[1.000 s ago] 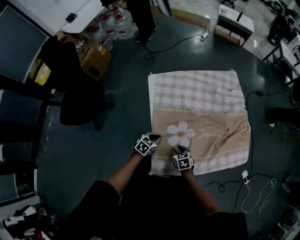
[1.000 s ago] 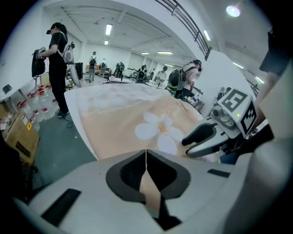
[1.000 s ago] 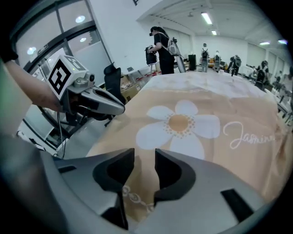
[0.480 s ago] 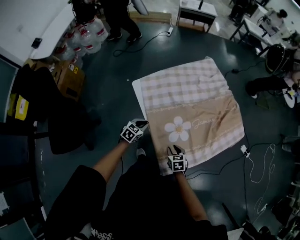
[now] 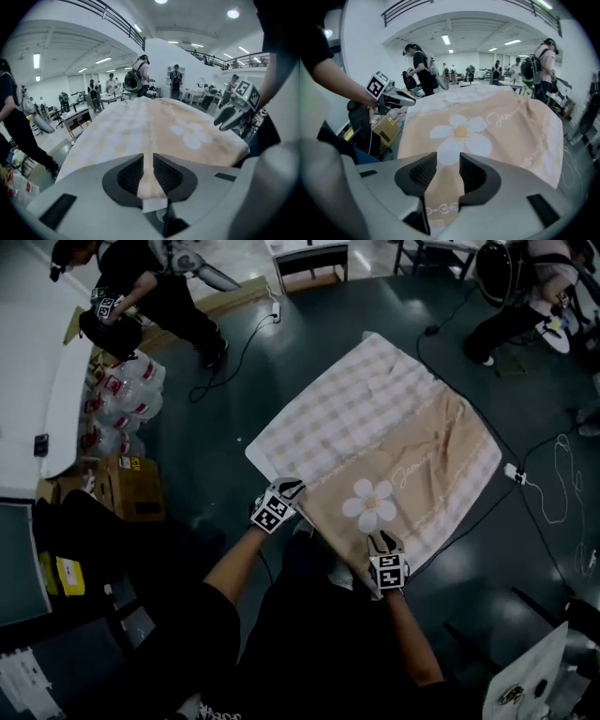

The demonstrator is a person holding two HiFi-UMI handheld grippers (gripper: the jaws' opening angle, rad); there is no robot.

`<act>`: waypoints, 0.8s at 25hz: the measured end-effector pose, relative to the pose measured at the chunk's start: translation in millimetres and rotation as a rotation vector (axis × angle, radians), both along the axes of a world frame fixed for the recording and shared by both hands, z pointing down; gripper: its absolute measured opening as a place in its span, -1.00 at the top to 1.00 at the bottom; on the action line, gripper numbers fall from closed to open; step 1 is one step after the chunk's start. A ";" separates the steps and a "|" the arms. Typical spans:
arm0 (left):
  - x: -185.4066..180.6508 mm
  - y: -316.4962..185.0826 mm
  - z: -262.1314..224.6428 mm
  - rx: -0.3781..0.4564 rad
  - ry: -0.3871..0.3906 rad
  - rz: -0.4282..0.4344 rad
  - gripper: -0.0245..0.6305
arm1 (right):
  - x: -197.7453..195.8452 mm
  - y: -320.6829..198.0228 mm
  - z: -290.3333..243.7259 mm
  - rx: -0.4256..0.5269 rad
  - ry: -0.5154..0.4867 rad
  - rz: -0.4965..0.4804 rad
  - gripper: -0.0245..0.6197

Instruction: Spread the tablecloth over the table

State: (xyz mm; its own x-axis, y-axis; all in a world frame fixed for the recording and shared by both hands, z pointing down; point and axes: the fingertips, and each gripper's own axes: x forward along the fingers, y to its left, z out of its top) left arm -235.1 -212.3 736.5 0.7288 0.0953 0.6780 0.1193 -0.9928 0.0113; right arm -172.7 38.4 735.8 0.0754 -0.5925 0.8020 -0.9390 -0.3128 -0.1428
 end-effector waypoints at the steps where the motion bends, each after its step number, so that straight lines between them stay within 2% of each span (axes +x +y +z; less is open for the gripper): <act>1: 4.9 -12.9 4.8 0.004 -0.008 0.031 0.69 | 7.0 1.7 1.6 -0.004 -0.006 0.060 0.40; 2: 9.1 -25.9 8.0 0.007 -0.015 0.062 0.57 | 9.3 3.3 3.5 -0.011 -0.024 0.120 0.35; 4: 17.1 -50.8 11.8 0.012 -0.028 0.122 0.51 | 2.2 3.6 10.4 -0.033 -0.057 0.217 0.33; 7: 33.0 -77.9 19.0 -0.002 -0.063 0.213 0.45 | -11.6 -11.3 20.0 -0.061 -0.055 0.297 0.33; 9: 44.4 -78.7 21.8 -0.034 -0.079 0.284 0.42 | -15.9 -29.6 23.2 -0.060 -0.048 0.331 0.33; 11: 50.5 -66.2 24.8 -0.057 -0.104 0.368 0.42 | -18.6 -53.6 28.2 -0.061 -0.032 0.326 0.33; 13: 54.8 -54.7 31.0 -0.046 -0.128 0.435 0.41 | -19.6 -83.4 31.2 -0.061 -0.019 0.300 0.33; 16: 62.1 -58.5 40.4 -0.014 -0.151 0.458 0.41 | -19.8 -118.1 42.0 -0.095 -0.023 0.278 0.33; 20: 50.7 -69.0 58.6 0.024 -0.229 0.502 0.41 | -27.5 -129.6 56.8 -0.166 -0.008 0.268 0.33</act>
State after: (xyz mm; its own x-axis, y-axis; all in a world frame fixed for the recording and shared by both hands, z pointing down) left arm -184.3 -281.3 795.1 0.4315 0.3756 0.8202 0.5751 -0.8150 0.0707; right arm -200.2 -91.2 792.6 0.2047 -0.4129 0.8875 -0.8192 -0.5686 -0.0756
